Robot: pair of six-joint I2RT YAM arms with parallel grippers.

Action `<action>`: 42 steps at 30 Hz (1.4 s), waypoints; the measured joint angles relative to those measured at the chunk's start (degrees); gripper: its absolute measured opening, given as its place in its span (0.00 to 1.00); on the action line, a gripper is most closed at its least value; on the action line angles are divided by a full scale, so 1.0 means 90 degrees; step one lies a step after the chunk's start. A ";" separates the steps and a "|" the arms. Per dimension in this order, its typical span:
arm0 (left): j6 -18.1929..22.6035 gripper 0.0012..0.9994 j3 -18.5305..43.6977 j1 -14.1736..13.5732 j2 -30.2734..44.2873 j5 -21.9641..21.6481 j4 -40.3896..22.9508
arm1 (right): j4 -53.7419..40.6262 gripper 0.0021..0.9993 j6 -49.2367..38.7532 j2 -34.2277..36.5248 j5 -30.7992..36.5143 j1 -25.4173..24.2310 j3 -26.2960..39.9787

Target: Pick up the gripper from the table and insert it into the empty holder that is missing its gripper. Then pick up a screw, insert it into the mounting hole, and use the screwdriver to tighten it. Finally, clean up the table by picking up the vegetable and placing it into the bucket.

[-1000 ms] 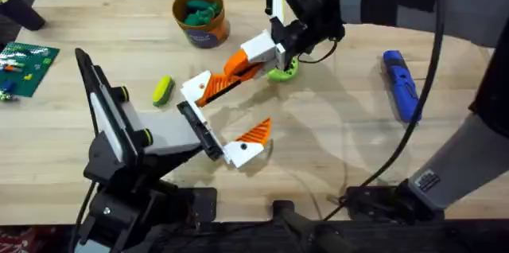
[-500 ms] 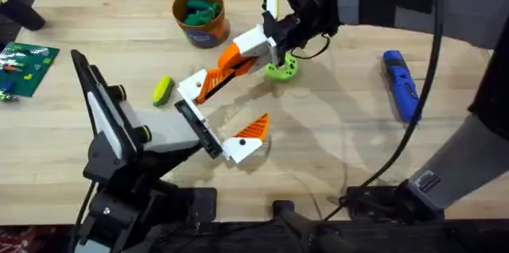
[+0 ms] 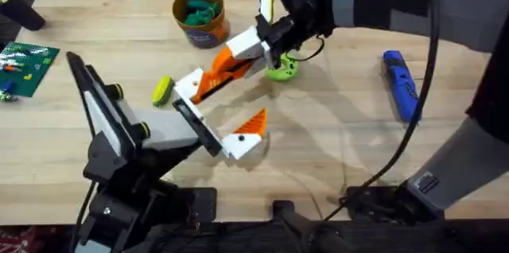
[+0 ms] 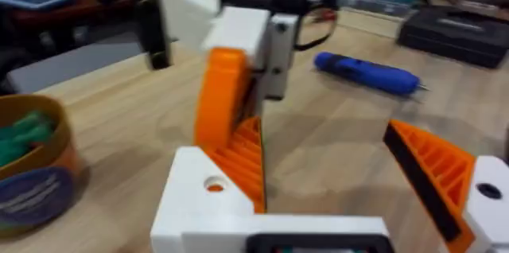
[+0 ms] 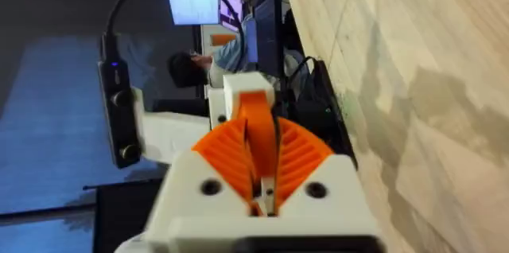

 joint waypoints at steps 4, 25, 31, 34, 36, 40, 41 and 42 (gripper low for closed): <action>0.0080 0.99 0.0000 -0.0033 0.0000 0.0110 0.0012 | 0.0005 0.47 0.0092 0.0001 0.0136 0.0283 0.0000; 0.0188 0.99 -0.0010 -0.0131 0.0002 0.0691 0.0011 | -0.1255 0.99 -0.0215 -0.0080 0.0382 -0.0158 -0.0013; 0.0188 0.99 -0.0010 -0.0131 0.0002 0.0696 0.0011 | -0.2654 0.99 -0.0819 -0.0956 0.0879 -0.0736 -0.0013; 0.0187 0.99 -0.0010 -0.0131 0.0002 0.0696 0.0011 | -0.2976 0.99 -0.1064 -0.1594 0.1224 -0.0981 -0.0023; 0.0187 0.99 -0.0010 -0.0131 0.0002 0.0698 0.0011 | -0.2898 0.99 -0.1132 -0.2076 0.1389 -0.1037 -0.0135; 0.0188 0.99 -0.0010 -0.0131 0.0002 0.0699 0.0011 | -0.2432 0.99 -0.0938 -0.3273 0.1689 -0.1082 -0.0957; 0.0187 0.99 -0.0010 -0.0131 0.0002 0.0698 0.0011 | -0.2247 0.99 -0.0817 -0.3567 0.1739 -0.1112 -0.1255; 0.0187 0.99 -0.0010 -0.0131 0.0002 0.0700 0.0011 | -0.1993 0.99 -0.0668 -0.3817 0.1762 -0.1153 -0.1554</action>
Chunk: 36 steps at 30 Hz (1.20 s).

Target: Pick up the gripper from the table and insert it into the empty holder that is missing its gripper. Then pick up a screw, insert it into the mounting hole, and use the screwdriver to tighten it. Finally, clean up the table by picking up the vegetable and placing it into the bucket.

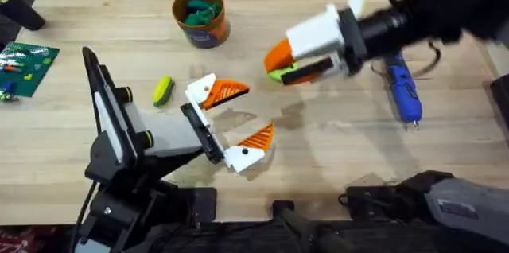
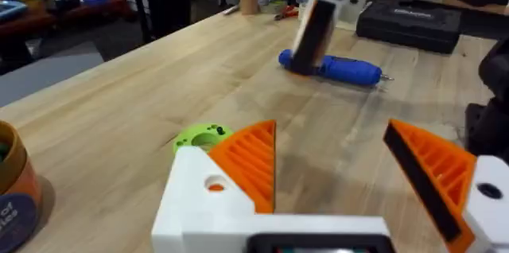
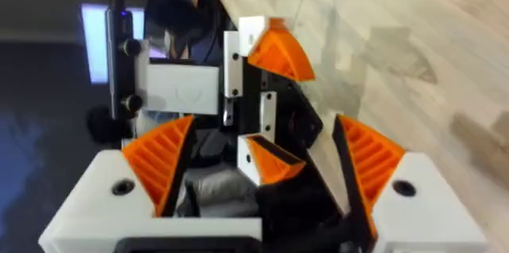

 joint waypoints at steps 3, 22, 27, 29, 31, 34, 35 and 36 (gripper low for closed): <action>-0.0001 0.99 0.0000 0.0000 0.0000 -0.0001 0.0000 | 0.1640 1.00 0.0551 -0.0687 -0.0129 -0.0241 -0.1263; -0.0001 0.99 0.0000 0.0000 0.0000 0.0005 0.0000 | 0.8790 0.99 0.4220 0.0819 -0.2054 -0.0066 -0.3684; -0.0001 0.99 0.0000 0.0000 0.0000 0.0005 0.0000 | 0.9575 0.99 0.4892 0.1108 -0.2123 0.0315 -0.3659; -0.0001 0.99 0.0000 0.0000 0.0000 0.0006 0.0000 | 0.9608 0.99 0.5051 0.1204 -0.2137 0.0428 -0.3604; -0.0001 0.99 0.0000 0.0000 0.0000 0.0007 0.0000 | 0.9609 0.99 0.5166 0.1322 -0.2136 0.0502 -0.3520; -0.0001 0.99 0.0000 0.0000 0.0000 0.0012 -0.0002 | 0.9609 1.00 0.5292 0.1526 -0.2132 0.0556 -0.3323; -0.0001 0.99 0.0000 0.0000 0.0000 0.0013 0.0000 | 0.9608 1.00 0.5319 0.1596 -0.2132 0.0576 -0.3237; -0.0001 0.99 0.0000 0.0000 0.0000 0.0015 0.0000 | 0.9610 1.00 0.5337 0.1667 -0.2129 0.0590 -0.3141</action>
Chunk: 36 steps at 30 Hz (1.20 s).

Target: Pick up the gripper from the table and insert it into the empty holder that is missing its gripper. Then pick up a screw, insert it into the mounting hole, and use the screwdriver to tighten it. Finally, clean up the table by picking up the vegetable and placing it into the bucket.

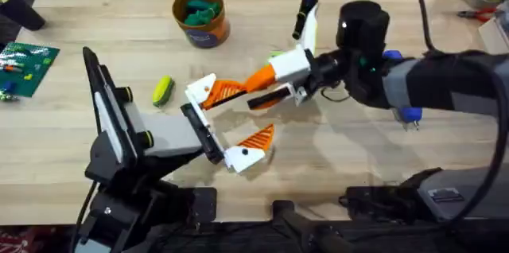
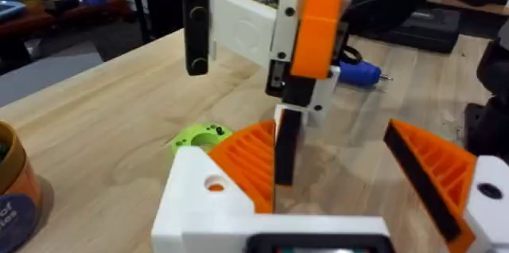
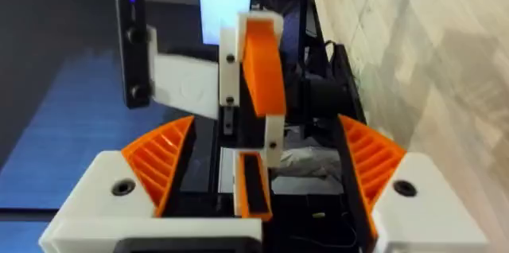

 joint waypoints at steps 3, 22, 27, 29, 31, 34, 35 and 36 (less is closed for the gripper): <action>0.0000 0.99 0.0000 0.0000 0.0000 0.0000 0.0000 | 0.0009 1.00 0.0046 0.0179 0.0015 0.0022 0.0274; 0.0005 0.99 0.0000 0.0000 0.0000 0.0001 0.0001 | 0.0021 0.26 0.0141 0.0294 0.0056 0.0032 0.0540; 0.0006 0.99 0.0000 0.0002 0.0000 -0.0026 0.0000 | 0.0002 0.02 0.0160 0.0372 0.0175 0.0049 0.0540; -0.0003 0.99 0.0000 0.0002 0.0000 -0.0055 0.0000 | 0.0014 0.02 0.0160 0.0376 0.0215 0.0070 0.0540; -0.0005 0.99 0.0000 0.0003 0.0000 -0.0083 0.0000 | 0.0029 0.02 0.0160 0.0384 0.0254 0.0094 0.0540; -0.0025 0.99 0.0000 0.0031 0.0000 -0.0132 0.0000 | 0.0041 0.02 0.0141 0.0408 0.0351 0.0134 0.0540; -0.0029 0.99 0.0000 0.0039 0.0000 -0.0154 0.0000 | 0.0043 0.02 0.0123 0.0407 0.0394 0.0148 0.0542; -0.0032 0.99 0.0000 0.0039 0.0000 -0.0177 0.0000 | 0.0045 0.02 0.0102 0.0405 0.0432 0.0157 0.0543</action>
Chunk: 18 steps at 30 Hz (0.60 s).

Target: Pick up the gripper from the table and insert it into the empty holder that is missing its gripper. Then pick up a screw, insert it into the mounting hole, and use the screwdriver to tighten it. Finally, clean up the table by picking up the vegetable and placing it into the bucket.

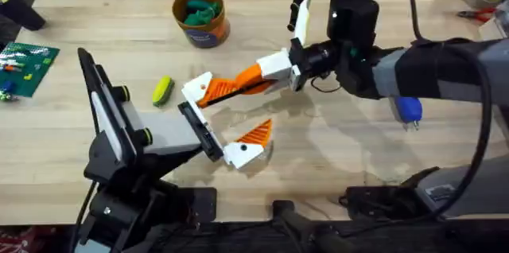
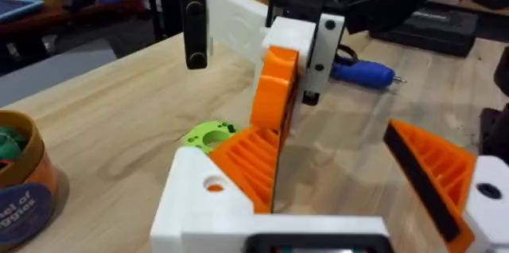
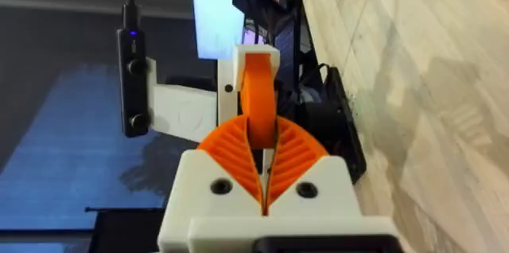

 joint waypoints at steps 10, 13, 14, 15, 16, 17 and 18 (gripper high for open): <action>-0.0024 0.99 0.0000 -0.0002 0.0000 0.0143 -0.0012 | -0.0005 0.02 -0.0166 0.0002 0.0240 -0.0043 0.0021; -0.0024 0.99 0.0000 -0.0002 0.0000 0.0325 -0.0022 | -0.0005 0.02 -0.0185 0.0000 0.0240 -0.0094 0.0021; -0.0024 0.99 0.0000 -0.0002 0.0000 0.0370 -0.0024 | -0.0005 0.02 -0.0187 0.0000 0.0233 -0.0110 0.0021; -0.0024 0.99 0.0000 -0.0002 0.0000 0.0400 -0.0024 | -0.0007 0.02 -0.0190 0.0002 0.0227 -0.0125 0.0021; -0.0024 0.99 0.0000 -0.0002 0.0000 0.0427 -0.0026 | -0.0007 0.02 -0.0193 0.0000 0.0215 -0.0137 0.0021; -0.0024 0.99 0.0000 -0.0002 0.0000 0.0447 -0.0026 | -0.0007 0.02 -0.0204 0.0000 0.0203 -0.0142 0.0021; -0.0024 0.99 0.0000 -0.0002 0.0000 0.0462 -0.0027 | -0.0007 0.02 -0.0206 0.0002 0.0189 -0.0149 0.0021</action>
